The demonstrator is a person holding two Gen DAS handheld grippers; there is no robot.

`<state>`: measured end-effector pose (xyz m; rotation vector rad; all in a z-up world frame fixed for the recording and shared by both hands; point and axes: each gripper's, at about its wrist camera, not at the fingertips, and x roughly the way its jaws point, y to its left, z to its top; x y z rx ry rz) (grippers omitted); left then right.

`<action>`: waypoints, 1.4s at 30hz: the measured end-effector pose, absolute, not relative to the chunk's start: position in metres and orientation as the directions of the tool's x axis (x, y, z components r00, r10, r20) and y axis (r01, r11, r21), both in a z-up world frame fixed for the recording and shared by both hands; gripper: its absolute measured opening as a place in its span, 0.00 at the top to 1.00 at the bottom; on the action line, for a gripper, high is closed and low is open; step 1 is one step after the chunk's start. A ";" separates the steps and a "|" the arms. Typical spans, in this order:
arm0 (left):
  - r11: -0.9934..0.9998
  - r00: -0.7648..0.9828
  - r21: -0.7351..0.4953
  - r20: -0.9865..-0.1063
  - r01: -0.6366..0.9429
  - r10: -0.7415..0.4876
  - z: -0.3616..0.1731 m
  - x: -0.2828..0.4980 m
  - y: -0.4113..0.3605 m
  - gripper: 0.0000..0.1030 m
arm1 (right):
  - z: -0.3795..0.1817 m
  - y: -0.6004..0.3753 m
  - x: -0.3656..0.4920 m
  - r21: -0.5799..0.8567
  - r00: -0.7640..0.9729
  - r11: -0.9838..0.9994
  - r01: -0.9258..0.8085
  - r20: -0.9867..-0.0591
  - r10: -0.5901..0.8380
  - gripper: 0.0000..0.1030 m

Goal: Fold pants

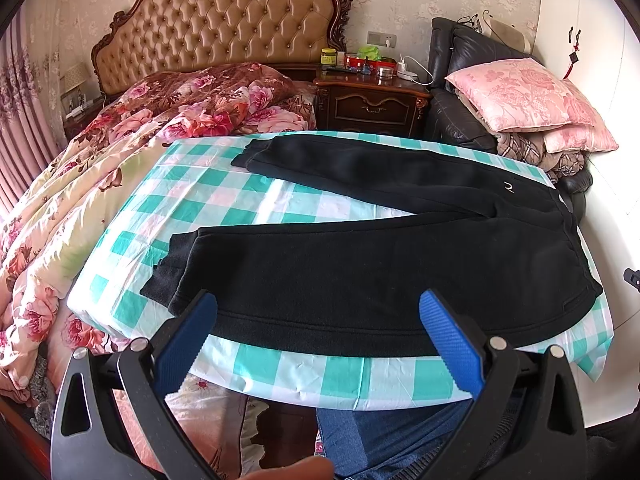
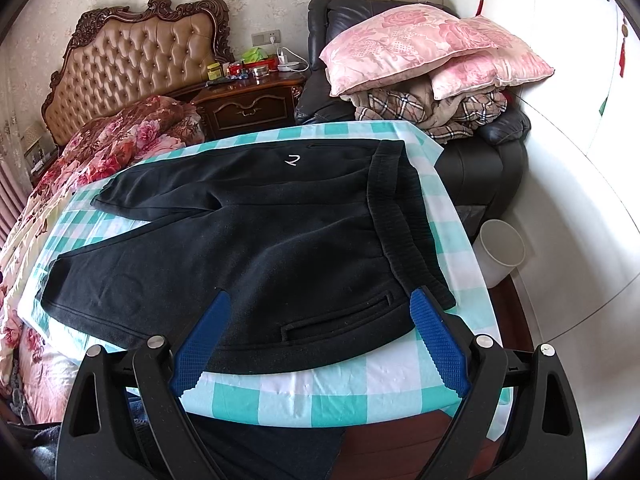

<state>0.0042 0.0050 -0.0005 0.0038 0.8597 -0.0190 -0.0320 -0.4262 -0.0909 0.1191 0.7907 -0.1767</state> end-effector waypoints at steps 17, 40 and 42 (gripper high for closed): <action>1.000 0.652 -0.005 -0.758 0.019 -0.016 -0.002 0.004 0.005 0.02 | -0.092 -0.426 -0.032 0.039 0.688 0.978 0.203 -0.716 -0.114 0.14; 0.991 0.708 -0.132 -0.696 0.035 -0.118 -0.022 0.014 0.016 0.02 | -0.101 -0.458 0.032 0.142 0.656 0.971 0.190 -0.754 -0.018 0.14; 0.988 0.702 -0.141 -0.698 0.055 -0.139 -0.026 0.016 0.012 0.02 | -0.103 -0.482 0.073 0.135 0.627 0.964 0.228 -0.778 -0.039 0.14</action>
